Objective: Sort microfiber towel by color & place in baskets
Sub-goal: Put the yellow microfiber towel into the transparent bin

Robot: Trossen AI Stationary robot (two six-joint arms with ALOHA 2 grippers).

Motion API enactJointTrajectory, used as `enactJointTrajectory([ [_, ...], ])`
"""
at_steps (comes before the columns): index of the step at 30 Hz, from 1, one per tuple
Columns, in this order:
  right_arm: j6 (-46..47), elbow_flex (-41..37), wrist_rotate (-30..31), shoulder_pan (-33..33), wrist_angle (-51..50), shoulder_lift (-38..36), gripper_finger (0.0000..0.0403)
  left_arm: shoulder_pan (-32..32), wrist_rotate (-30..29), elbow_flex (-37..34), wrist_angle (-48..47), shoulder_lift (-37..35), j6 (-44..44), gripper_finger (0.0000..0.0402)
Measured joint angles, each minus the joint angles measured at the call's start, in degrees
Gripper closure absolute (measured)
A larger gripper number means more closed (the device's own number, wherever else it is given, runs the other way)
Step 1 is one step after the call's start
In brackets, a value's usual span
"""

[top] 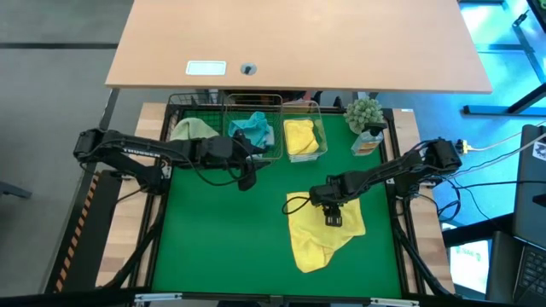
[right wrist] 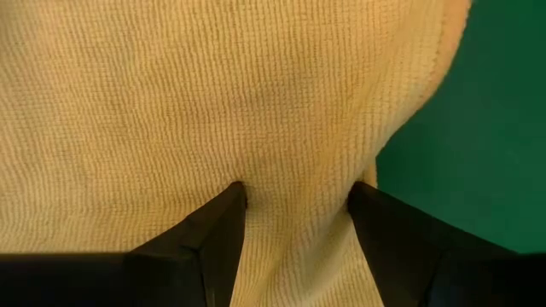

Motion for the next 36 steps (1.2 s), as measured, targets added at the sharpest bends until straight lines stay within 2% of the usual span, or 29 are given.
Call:
enactJointTrajectory([
  [7,0.0,-0.1,0.5,0.0,0.4,0.1,0.0188,0.0,0.0,0.0,0.0,0.0,0.0,0.0218],
  [10,0.0,-0.1,0.7,0.0,0.6,0.2,0.0204,0.0,0.0,0.0,0.0,0.0,0.0,0.0218],
  [14,0.0,-0.2,1.1,0.0,1.3,0.2,0.0258,0.0,0.0,0.0,0.0,0.0,0.0,0.0218],
  [19,0.0,-0.2,1.0,-0.1,2.4,0.3,0.0361,0.0,0.0,0.0,0.2,0.0,0.0,0.0218],
  [21,-0.1,-0.2,1.0,-0.1,2.4,0.3,0.0391,0.0,0.0,0.0,0.6,0.0,0.0,0.0218],
  [26,-1.1,0.9,-0.3,-0.1,1.1,0.0,0.0381,0.0,0.0,0.0,1.2,0.0,0.0,0.0218],
  [30,-7.2,4.9,-2.5,-0.1,-4.8,-0.2,0.0397,0.0,-0.1,0.0,1.2,-0.1,0.0,0.0218],
  [36,-15.5,13.9,-1.9,-0.8,-10.6,-3.7,0.0397,0.0,-0.1,0.0,1.3,-0.9,0.0,0.0218],
])
